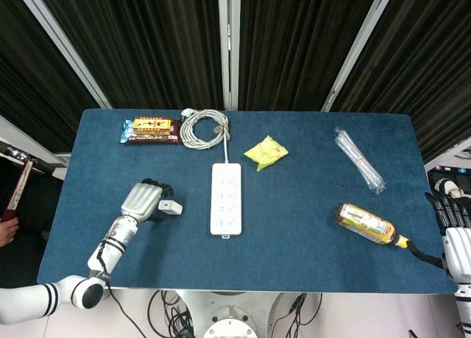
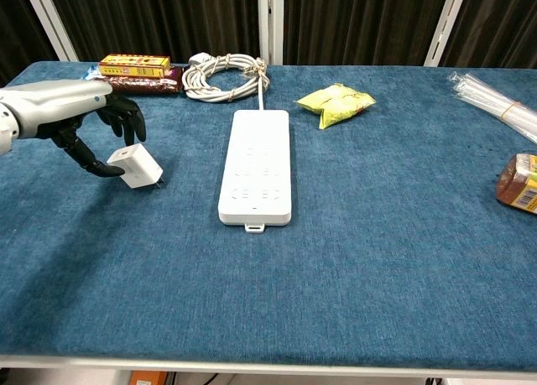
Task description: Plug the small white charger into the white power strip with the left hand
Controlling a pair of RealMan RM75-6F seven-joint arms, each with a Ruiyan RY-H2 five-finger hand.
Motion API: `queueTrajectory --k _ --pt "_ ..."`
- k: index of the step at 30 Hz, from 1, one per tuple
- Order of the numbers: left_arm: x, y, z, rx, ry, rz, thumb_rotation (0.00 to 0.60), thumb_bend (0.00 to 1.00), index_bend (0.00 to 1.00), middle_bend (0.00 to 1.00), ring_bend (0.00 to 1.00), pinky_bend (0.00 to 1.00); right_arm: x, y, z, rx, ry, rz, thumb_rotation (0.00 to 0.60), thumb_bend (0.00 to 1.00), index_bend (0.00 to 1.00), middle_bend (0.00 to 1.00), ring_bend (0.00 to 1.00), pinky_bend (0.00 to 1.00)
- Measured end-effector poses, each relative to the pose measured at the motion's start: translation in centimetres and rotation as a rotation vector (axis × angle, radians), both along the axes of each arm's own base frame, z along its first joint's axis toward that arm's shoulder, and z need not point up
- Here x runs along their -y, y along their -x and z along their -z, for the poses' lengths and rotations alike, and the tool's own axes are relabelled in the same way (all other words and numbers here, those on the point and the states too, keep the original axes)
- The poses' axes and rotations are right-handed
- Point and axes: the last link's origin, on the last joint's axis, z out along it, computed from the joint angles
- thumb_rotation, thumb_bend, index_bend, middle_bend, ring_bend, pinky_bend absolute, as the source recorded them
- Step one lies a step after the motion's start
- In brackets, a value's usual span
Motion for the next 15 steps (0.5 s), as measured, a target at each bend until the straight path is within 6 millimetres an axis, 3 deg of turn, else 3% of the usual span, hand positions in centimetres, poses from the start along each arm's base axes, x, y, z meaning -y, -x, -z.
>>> queueTrajectory --k 15 --pt "0.2 1.3 1.7 0.079 0.021 -0.032 0.6 0.26 0.42 0.43 0.31 0.25 0.0 -0.3 0.1 -0.006 -0.004 0.001 0.6 0.11 0.0 0.01 0.0 0.0"
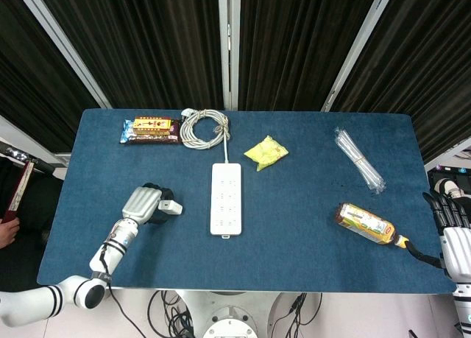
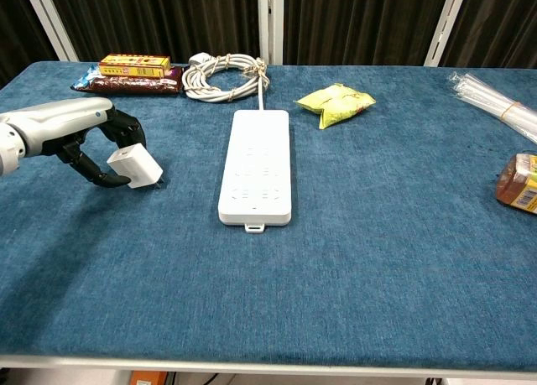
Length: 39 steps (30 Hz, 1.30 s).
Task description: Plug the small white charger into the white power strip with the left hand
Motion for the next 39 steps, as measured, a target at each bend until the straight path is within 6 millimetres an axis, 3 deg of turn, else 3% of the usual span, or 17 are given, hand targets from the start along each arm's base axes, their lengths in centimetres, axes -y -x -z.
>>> queueTrajectory --k 8,13,26,39 --pt "-0.1 0.0 0.2 0.032 0.007 -0.002 0.6 0.35 0.49 0.5 0.36 0.32 0.0 -0.1 0.1 -0.001 -0.002 0.002 0.6 0.11 0.0 0.02 0.0 0.0" --pt "-0.6 -0.4 0.2 0.045 -0.019 0.026 0.6 0.42 0.63 0.65 0.51 0.63 0.1 -0.2 0.1 -0.004 -0.002 0.002 0.6 0.11 0.0 0.02 0.0 0.0" --pt "-2.7 -6.8 -1.8 0.032 -0.061 0.133 0.6 0.45 0.66 0.69 0.54 0.63 0.1 -0.4 0.1 -0.004 0.001 -0.012 0.6 0.11 0.0 0.02 0.0 0.0" --pt "-4.2 -12.7 0.1 -0.16 -0.033 0.152 0.6 0.45 0.66 0.7 0.55 0.63 -0.3 0.2 -0.3 0.004 0.004 -0.002 0.6 0.11 0.0 0.02 0.0 0.0"
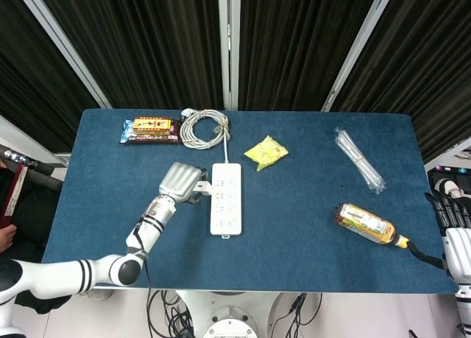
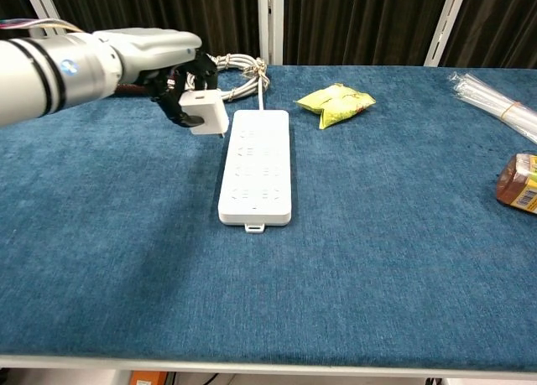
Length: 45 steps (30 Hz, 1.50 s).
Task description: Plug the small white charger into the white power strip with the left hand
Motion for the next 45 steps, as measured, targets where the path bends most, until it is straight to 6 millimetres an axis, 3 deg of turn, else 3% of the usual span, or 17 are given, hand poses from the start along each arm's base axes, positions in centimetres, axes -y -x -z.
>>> queueTrajectory --k 6,13,45 --pt "0.2 -2.9 1.3 -0.018 0.012 -0.004 0.6 0.45 0.66 0.7 0.55 0.63 -0.2 0.5 -0.3 0.001 0.006 0.015 0.6 0.11 0.0 0.02 0.0 0.0" --pt "0.6 -4.1 2.5 -0.035 0.045 -0.03 0.6 0.45 0.66 0.7 0.55 0.63 -0.2 0.7 -0.3 0.003 0.001 0.016 0.6 0.11 0.0 0.02 0.0 0.0" --pt "0.2 -3.6 3.5 -0.07 0.06 -0.072 0.6 0.45 0.66 0.7 0.55 0.63 -0.1 1.0 -0.3 0.003 0.003 0.026 0.6 0.11 0.0 0.02 0.0 0.0"
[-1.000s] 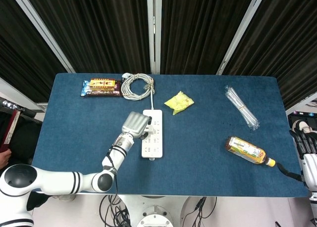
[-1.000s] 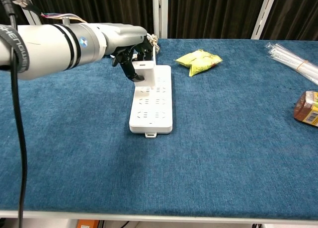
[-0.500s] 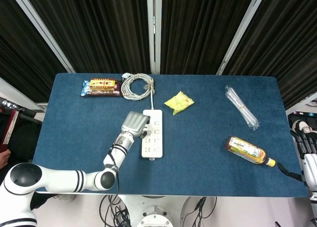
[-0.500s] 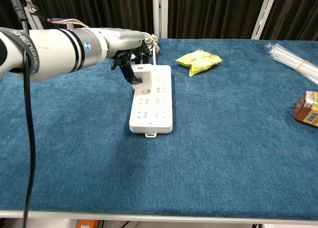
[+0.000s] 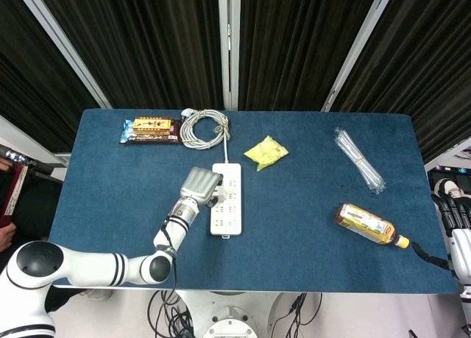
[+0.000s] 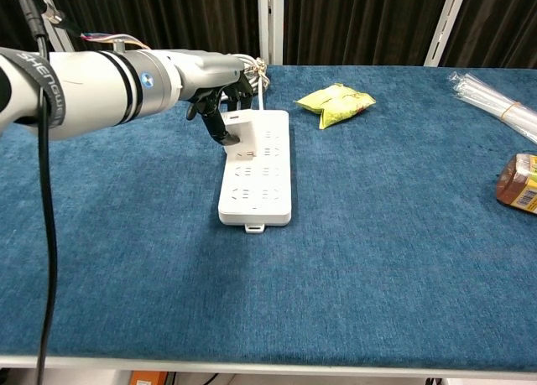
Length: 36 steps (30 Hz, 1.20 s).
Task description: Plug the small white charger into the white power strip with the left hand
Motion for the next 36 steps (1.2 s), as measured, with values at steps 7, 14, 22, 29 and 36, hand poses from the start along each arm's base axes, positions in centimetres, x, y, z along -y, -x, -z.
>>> queueTrajectory --k 7,14,22,29,36 --pt "-0.2 0.0 -0.1 -0.01 -0.009 0.001 0.6 0.45 0.66 0.7 0.55 0.63 -0.1 0.0 0.0 -0.001 0.001 0.001 0.6 0.11 0.0 0.02 0.0 0.0" --pt "-0.3 0.3 -0.3 -0.02 -0.014 -0.004 0.6 0.45 0.66 0.7 0.55 0.63 -0.1 0.0 0.0 0.0 0.002 0.001 0.6 0.11 0.0 0.02 0.0 0.0" --pt "-0.2 0.2 0.1 -0.039 -0.013 0.009 0.6 0.45 0.66 0.7 0.55 0.63 -0.1 0.0 0.0 -0.001 0.003 0.004 0.6 0.11 0.0 0.02 0.0 0.0" --pt "-0.1 -0.1 0.8 -0.095 -0.028 0.048 0.6 0.45 0.68 0.72 0.57 0.63 -0.3 0.2 -0.1 -0.001 0.005 0.009 0.6 0.11 0.0 0.02 0.0 0.0" --pt "0.0 -0.5 1.5 -0.136 -0.031 0.068 0.6 0.45 0.7 0.74 0.59 0.63 -0.5 0.3 -0.1 -0.001 0.007 0.012 0.6 0.11 0.0 0.02 0.0 0.0"
